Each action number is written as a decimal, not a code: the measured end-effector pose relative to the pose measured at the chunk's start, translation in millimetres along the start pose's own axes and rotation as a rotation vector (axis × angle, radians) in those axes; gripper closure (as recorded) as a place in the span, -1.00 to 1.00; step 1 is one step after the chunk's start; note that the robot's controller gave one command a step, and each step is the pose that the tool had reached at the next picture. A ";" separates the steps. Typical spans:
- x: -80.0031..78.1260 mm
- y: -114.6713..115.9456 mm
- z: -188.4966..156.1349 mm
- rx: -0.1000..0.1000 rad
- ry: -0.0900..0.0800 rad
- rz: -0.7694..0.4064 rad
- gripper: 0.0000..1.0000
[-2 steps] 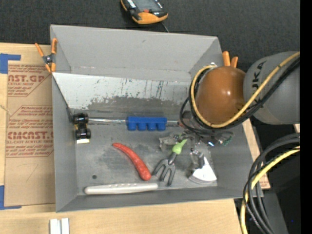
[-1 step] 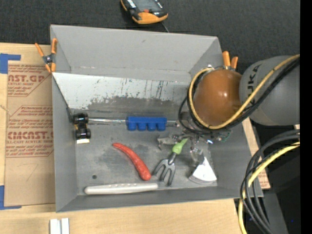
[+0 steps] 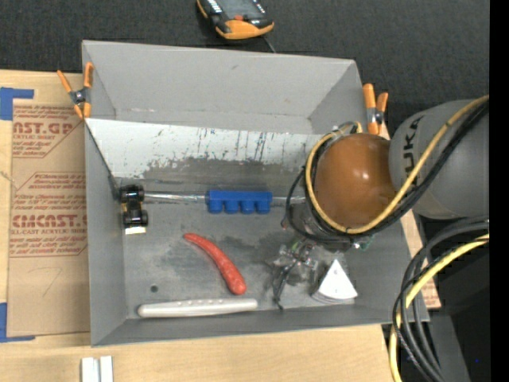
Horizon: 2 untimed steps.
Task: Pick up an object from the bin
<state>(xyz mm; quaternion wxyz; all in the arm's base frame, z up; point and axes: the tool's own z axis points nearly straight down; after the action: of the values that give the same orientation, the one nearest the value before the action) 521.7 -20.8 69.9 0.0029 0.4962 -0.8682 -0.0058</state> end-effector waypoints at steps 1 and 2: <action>0.0 0.1 -0.2 0.000 0.000 0.000 1.00; 0.8 3.5 -27.2 -0.010 0.004 0.001 1.00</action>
Offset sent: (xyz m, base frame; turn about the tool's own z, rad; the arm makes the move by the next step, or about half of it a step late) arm 0.0001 -0.0001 0.0853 -0.0001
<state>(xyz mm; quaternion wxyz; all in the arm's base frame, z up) 518.6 -19.9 97.1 0.0071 0.4959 -0.8683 -0.0091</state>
